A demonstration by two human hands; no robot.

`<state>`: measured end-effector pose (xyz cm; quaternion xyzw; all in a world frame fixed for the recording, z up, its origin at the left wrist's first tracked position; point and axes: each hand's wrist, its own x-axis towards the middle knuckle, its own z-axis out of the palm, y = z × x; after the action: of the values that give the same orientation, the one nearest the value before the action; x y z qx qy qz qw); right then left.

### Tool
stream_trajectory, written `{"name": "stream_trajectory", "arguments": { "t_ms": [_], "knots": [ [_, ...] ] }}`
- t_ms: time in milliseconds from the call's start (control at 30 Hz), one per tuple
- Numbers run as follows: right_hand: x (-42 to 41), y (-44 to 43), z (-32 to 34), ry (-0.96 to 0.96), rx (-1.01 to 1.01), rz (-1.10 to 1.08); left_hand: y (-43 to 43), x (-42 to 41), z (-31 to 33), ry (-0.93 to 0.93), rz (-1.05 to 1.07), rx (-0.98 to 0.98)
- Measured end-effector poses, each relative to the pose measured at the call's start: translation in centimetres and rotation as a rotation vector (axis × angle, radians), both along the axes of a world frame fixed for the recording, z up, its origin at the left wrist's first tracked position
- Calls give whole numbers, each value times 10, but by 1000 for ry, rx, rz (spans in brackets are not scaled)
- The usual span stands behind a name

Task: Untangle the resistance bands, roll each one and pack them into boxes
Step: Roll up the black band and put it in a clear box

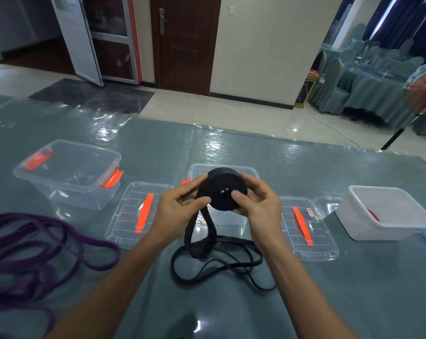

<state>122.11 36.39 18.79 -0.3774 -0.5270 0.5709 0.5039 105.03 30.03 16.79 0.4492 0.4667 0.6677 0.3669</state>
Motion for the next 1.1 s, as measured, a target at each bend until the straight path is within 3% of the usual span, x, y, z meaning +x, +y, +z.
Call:
{"name": "stream_trajectory", "arguments": {
  "t_ms": [133, 333, 433, 567, 733, 867, 933, 1100],
  "knots": [
    [-3, -13, -4, -72, 13, 21, 0, 2, -3, -16, 32, -6],
    [9, -9, 1, -576, 502, 135, 2, -12, 2, 257, 5, -10],
    [10, -3, 9, -665, 653, 165, 2, -14, 8, 340, -13, 6],
    [11, 3, 6, -521, 444, 111, 1, -11, 12, 228, -8, -13],
    [8, -2, 6, -15, 27, 71, -1, -4, 6, 54, -17, 2],
    [-1, -14, 2, 75, -71, 36, -2, 1, 1, 64, 42, 8],
    [-2, -18, -1, -37, 14, 31, -2, -2, -1, 106, 51, -7],
    [10, -2, -2, -736, 765, 105, -1, -13, 7, 359, -21, -58]
  ]
}}
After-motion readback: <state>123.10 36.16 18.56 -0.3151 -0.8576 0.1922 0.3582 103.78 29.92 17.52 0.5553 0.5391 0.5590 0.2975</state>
